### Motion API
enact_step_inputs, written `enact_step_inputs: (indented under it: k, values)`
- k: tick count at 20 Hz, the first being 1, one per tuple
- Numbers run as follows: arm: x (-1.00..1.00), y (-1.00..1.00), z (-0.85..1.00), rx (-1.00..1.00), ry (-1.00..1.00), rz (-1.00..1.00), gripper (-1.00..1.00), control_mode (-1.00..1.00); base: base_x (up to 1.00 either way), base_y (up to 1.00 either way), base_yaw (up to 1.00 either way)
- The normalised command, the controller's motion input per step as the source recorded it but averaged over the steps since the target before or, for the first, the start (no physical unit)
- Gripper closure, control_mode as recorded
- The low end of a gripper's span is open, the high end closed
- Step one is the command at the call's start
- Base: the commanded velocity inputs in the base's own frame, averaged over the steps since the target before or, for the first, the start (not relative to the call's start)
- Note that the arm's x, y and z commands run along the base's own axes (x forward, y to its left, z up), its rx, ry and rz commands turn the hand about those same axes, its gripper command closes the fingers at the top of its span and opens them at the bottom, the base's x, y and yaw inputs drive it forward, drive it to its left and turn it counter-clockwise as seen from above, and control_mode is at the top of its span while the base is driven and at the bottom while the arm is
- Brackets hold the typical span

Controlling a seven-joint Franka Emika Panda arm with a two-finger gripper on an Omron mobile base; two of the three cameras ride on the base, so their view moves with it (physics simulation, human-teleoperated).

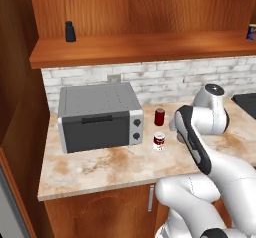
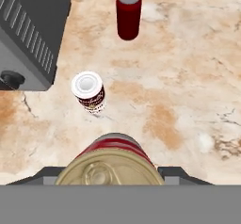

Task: Pick the cans from the counter and place them in their designated side in the cabinet.

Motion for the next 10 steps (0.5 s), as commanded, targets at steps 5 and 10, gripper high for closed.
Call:
enact_step_inputs:
  k: [5, 10]
  values:
    - [-0.17, -0.20, 0.46, 0.00, -0.15, 0.00, 1.00, -1.00, 0.00, 0.00, 0.00]
    - [-0.16, -0.20, 0.46, 0.00, -0.14, 0.00, 1.00, -1.00, 0.00, 0.00, 0.00]
